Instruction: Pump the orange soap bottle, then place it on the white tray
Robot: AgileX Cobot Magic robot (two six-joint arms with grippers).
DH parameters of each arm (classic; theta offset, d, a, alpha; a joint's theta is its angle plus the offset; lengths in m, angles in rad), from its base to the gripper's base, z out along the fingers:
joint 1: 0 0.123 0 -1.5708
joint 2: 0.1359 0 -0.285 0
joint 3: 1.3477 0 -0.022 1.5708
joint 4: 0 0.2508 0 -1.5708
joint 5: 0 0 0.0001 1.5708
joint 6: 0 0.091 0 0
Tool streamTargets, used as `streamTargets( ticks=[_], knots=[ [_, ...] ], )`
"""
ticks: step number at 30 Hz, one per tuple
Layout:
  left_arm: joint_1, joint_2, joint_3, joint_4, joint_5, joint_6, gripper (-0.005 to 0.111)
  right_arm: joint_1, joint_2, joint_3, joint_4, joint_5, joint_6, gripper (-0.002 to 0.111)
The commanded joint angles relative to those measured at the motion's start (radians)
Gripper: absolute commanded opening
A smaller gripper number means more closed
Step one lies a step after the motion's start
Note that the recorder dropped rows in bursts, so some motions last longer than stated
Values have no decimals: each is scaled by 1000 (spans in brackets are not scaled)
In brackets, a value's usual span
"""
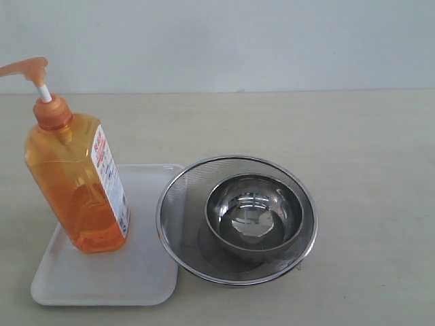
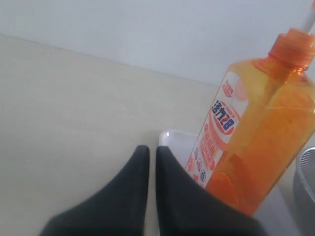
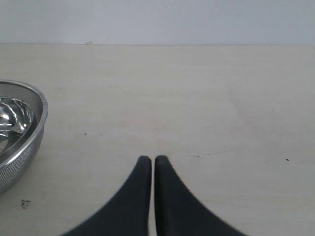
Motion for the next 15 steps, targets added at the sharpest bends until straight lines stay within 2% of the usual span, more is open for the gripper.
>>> streamTargets(
  ticks=[1, 15],
  knots=[
    [-2, -4, 4, 40, 2, 6, 5, -3, -7, -1, -2, -11, 0, 0],
    [-2, -4, 4, 40, 0, 54, 5, -3, -7, -1, 4, -6, 0, 0]
  ],
)
